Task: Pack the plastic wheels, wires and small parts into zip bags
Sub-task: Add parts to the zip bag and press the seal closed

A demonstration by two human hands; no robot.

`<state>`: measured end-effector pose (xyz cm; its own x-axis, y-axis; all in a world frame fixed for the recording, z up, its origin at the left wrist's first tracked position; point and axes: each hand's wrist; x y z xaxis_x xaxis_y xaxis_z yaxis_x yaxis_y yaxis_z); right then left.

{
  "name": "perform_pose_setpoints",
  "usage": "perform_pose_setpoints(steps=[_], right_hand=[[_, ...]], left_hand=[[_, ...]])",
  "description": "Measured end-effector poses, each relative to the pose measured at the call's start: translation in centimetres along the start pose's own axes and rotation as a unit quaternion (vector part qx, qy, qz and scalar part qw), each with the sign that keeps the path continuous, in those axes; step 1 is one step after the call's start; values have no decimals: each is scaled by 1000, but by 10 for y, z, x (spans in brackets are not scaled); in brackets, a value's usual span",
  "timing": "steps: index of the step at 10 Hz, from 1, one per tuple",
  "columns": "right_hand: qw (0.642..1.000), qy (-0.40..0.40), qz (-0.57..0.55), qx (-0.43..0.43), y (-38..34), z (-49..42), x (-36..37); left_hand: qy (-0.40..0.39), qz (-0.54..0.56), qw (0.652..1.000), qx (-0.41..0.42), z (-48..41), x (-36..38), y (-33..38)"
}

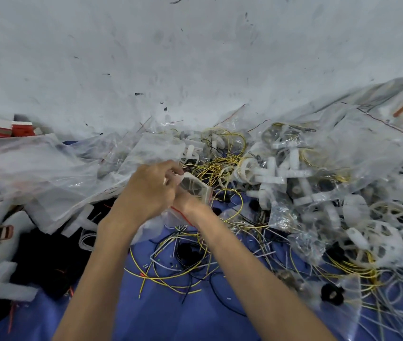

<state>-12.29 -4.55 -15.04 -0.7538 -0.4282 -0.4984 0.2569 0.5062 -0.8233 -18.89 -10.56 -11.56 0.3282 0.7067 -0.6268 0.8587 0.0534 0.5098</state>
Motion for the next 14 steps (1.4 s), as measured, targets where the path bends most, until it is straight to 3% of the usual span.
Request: perform_pose_setpoints(steps=[1,2,3,4,5,6,8,9,11,12,13,14], right_hand=[[974,-78,202,-66,27,0,3],[957,-138,255,13,29,0,-3],[955,-180,222,-75,13,6,-25],[954,-187,182,-146,7,11,-42],[958,-38,240,-152,18,29,-55],[893,117,429,-72,36,59,-86],[759,-5,627,176,73,115,-185],[758,-63,603,241,94,123,-195],[818,48,549,166,116,119,-150],[835,77,533,114,115,115,-138],[850,73,508,120,114,113,-135],[829,70,538,139,106,114,-133]], left_hand=[[-9,2,1000,6,2,3,0],[-40,-15,999,13,5,8,0],[-55,-23,998,17,3,11,-3],[-58,-9,998,10,3,11,-6],[-68,-12,998,13,4,13,-5],[-93,5,995,22,6,14,-1],[-146,11,989,21,12,27,12],[-155,12,987,28,13,30,16],[-149,27,988,28,12,26,17],[-139,28,990,26,11,25,18],[-141,29,989,20,11,26,16],[-146,35,988,16,11,28,16]])
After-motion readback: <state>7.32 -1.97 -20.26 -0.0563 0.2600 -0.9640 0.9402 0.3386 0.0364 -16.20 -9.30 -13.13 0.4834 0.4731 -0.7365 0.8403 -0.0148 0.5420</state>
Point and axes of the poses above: each hand's wrist, its own z-axis away from the middle knuckle, its own x-axis out of the palm, y = z × x, and after that the axes turned 13 degrees about y, right-handed
